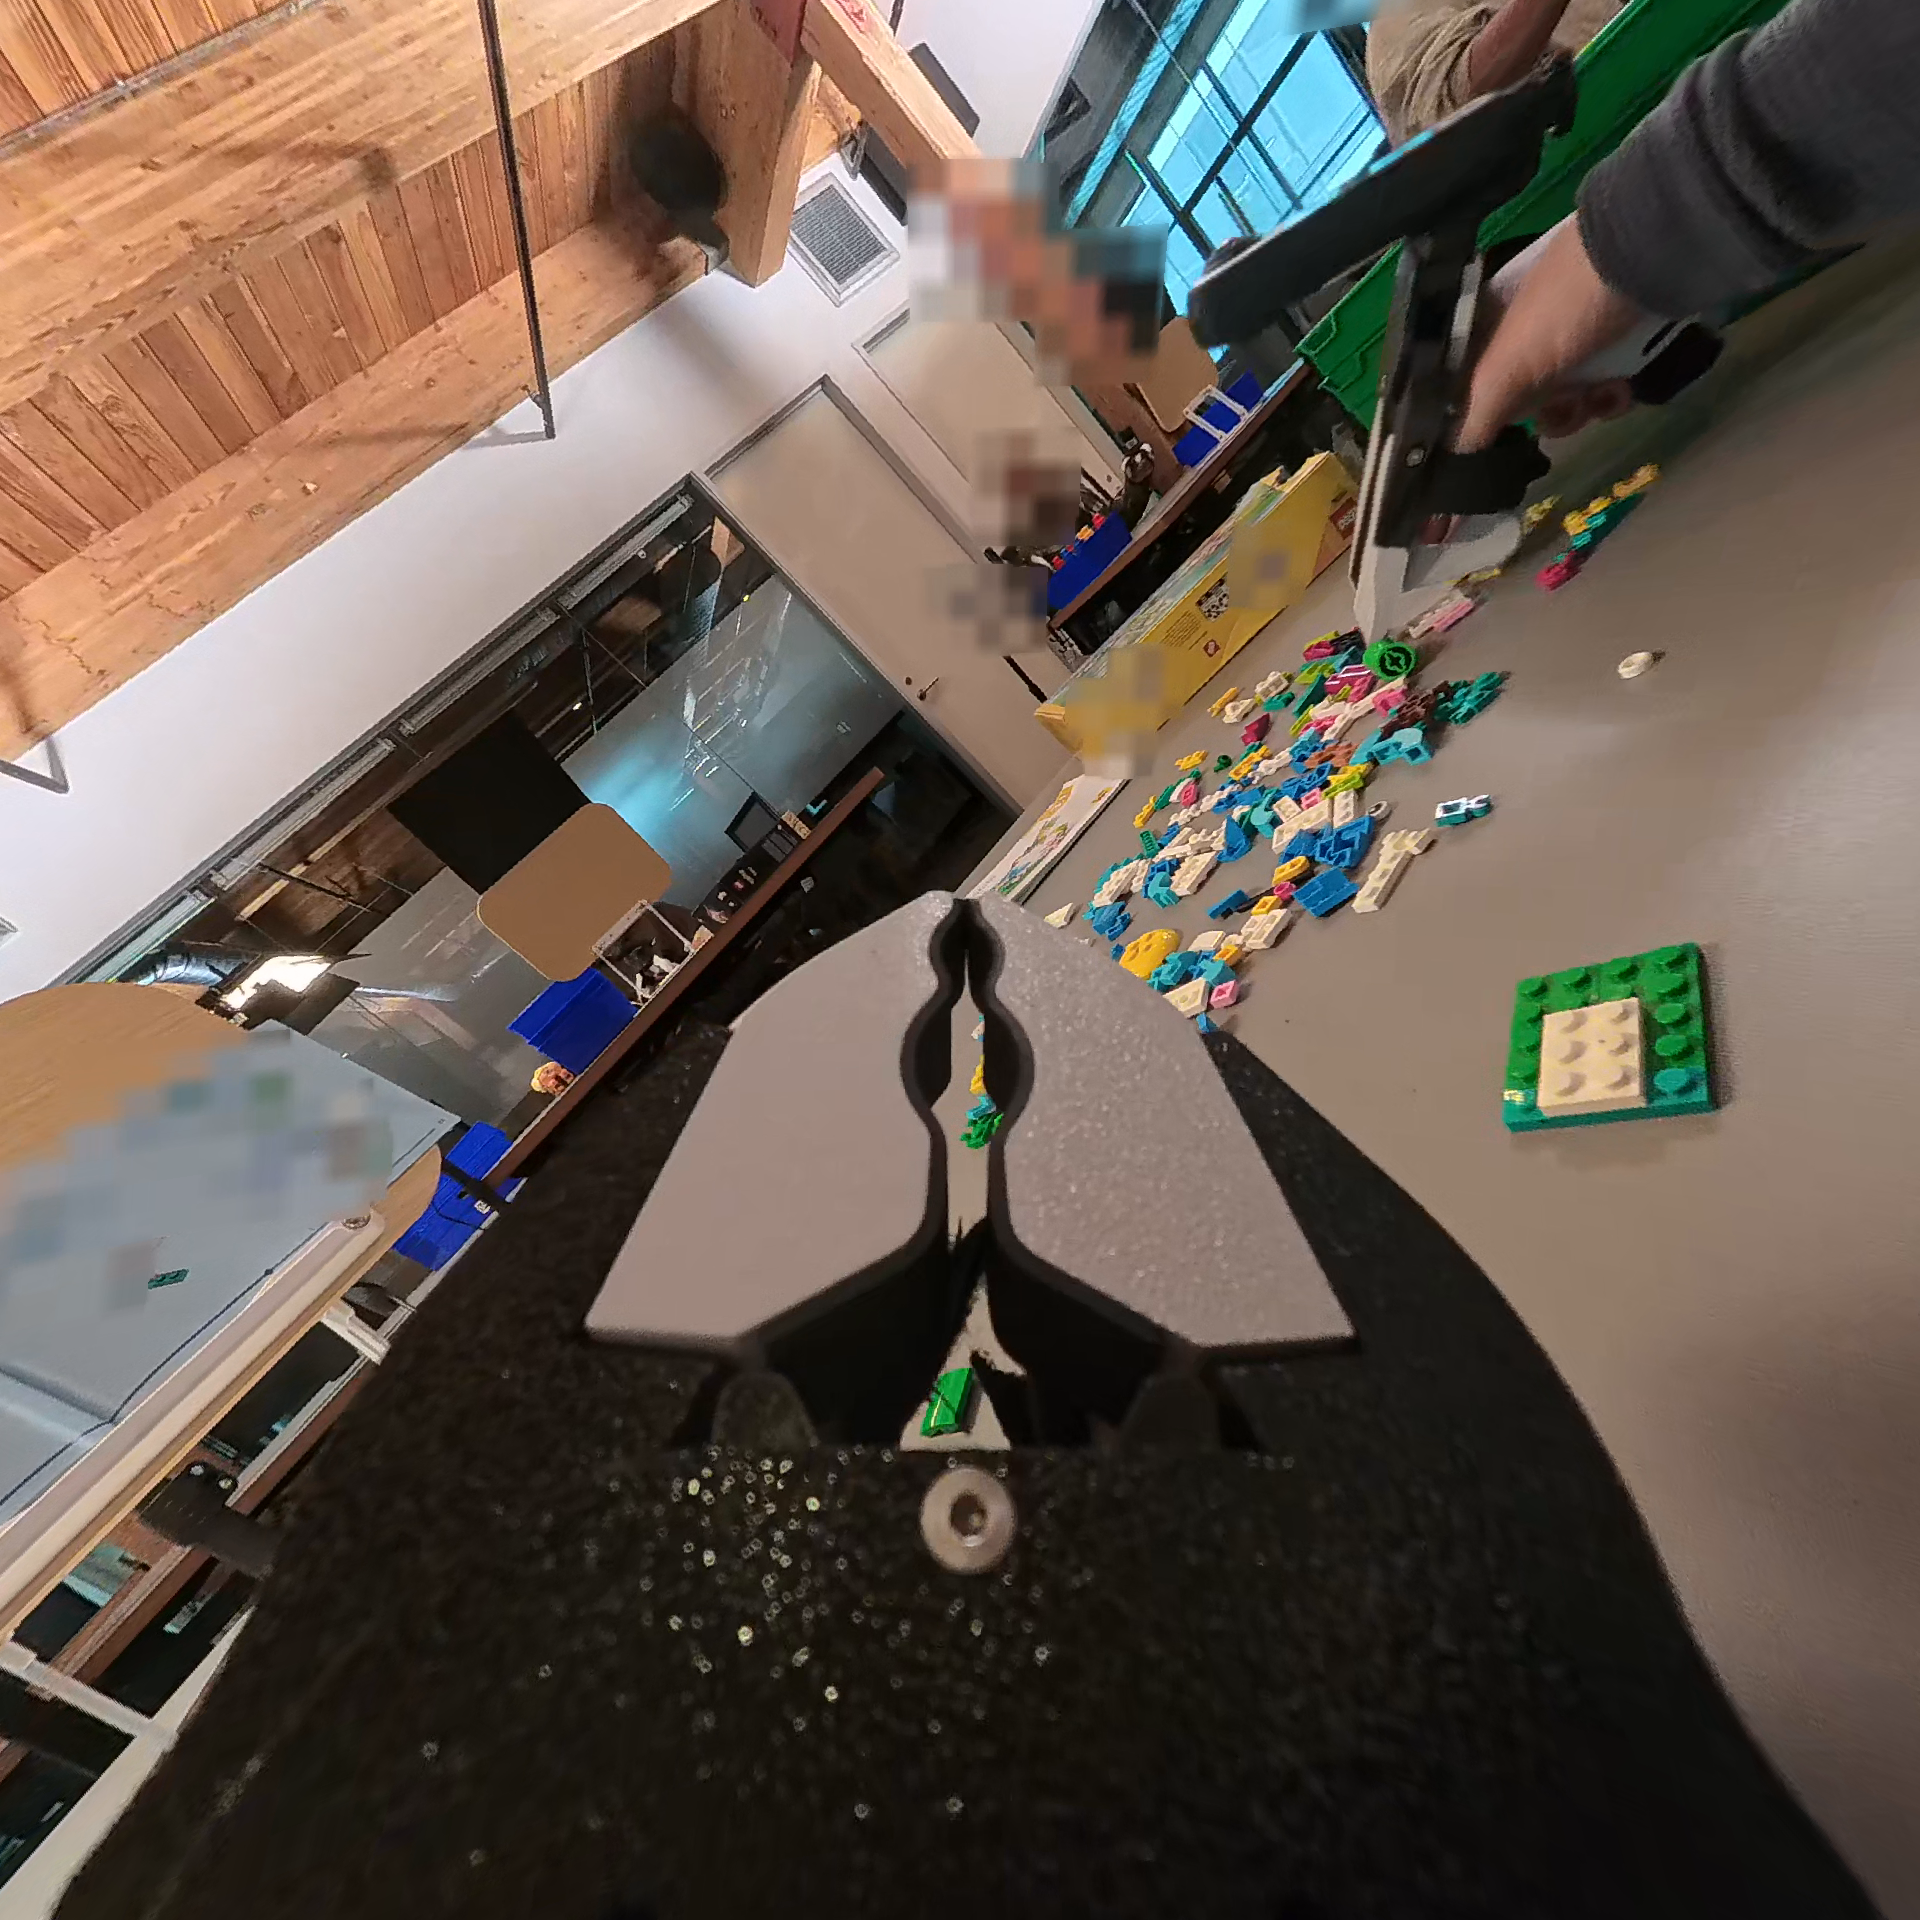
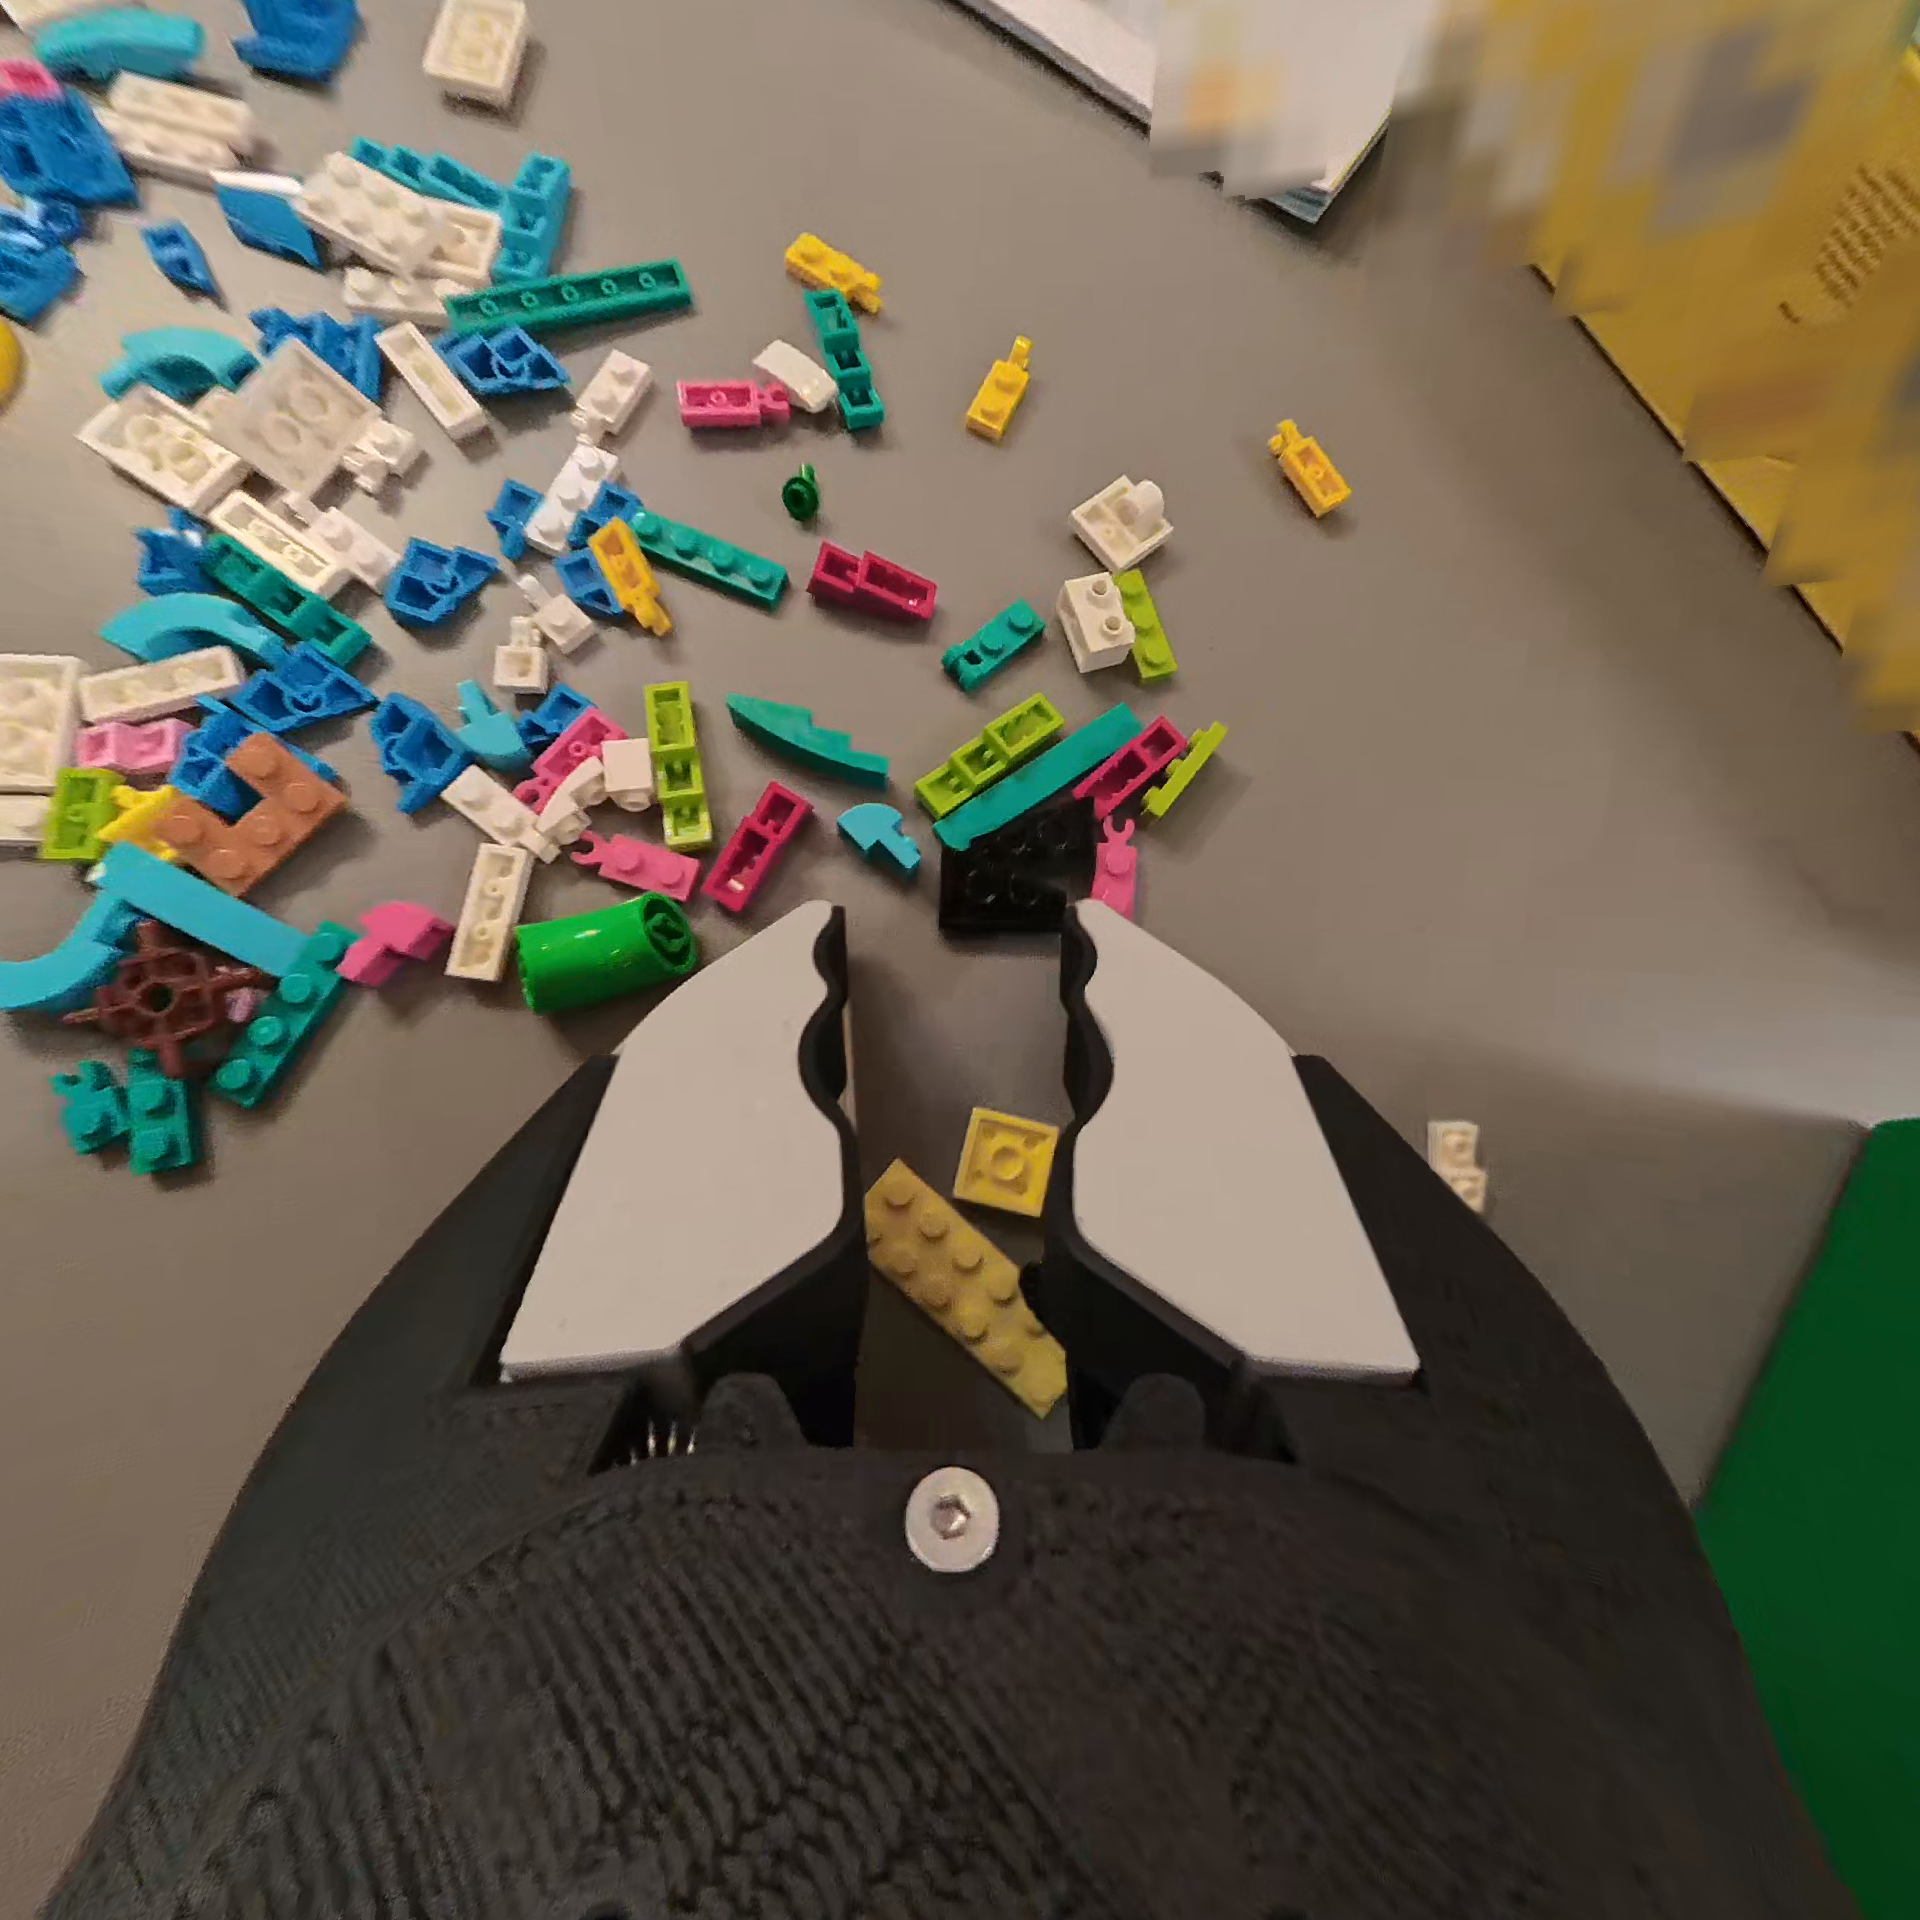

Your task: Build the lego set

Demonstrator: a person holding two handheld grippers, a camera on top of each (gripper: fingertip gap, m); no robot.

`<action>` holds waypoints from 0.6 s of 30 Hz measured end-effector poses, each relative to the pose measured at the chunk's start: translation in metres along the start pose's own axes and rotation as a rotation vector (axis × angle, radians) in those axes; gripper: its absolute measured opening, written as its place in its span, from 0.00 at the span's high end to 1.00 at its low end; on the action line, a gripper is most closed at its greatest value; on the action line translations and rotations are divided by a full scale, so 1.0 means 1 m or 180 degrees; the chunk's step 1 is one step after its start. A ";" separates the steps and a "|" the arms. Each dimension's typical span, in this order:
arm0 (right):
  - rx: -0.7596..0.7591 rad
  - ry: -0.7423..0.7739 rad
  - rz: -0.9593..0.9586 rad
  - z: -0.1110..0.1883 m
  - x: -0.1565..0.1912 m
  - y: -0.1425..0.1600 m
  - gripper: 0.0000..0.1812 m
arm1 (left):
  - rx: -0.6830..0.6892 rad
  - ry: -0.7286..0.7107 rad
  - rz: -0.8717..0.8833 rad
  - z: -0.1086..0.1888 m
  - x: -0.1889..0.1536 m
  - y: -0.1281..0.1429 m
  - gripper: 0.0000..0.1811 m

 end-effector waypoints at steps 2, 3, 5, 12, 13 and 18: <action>0.0118 0.0044 0.0047 -0.006 -0.003 -0.003 0.79 | 0.0002 0.0015 -0.0005 0.000 -0.001 0.000 1.00; 0.0130 0.0061 0.0024 -0.007 -0.005 -0.005 0.79 | 0.0003 0.0024 -0.0007 0.000 -0.001 0.000 1.00; 0.0199 0.0041 -0.0015 -0.009 -0.008 -0.007 0.87 | 0.0008 0.0034 -0.0011 -0.001 -0.001 0.000 1.00; -0.0607 -0.0378 0.0491 0.013 0.022 -0.017 0.88 | 0.0006 0.0058 -0.0003 -0.002 -0.003 0.000 1.00; -0.0887 -0.0675 0.0624 0.020 0.038 -0.021 0.88 | 0.0001 0.0066 -0.0007 -0.003 -0.003 0.000 1.00; -0.1855 -0.1931 0.1412 0.051 0.138 -0.038 0.88 | -0.0037 0.0158 -0.0038 -0.004 -0.009 -0.003 1.00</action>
Point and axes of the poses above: each gripper's, where its closed fingertips meet, z back along the fingers, y out of its underside, x = y × z across the jaws, the point moved 8 cm from there along z, back along the fingers, and after that the axes turned 2 degrees about z, right-handed, at the moved point
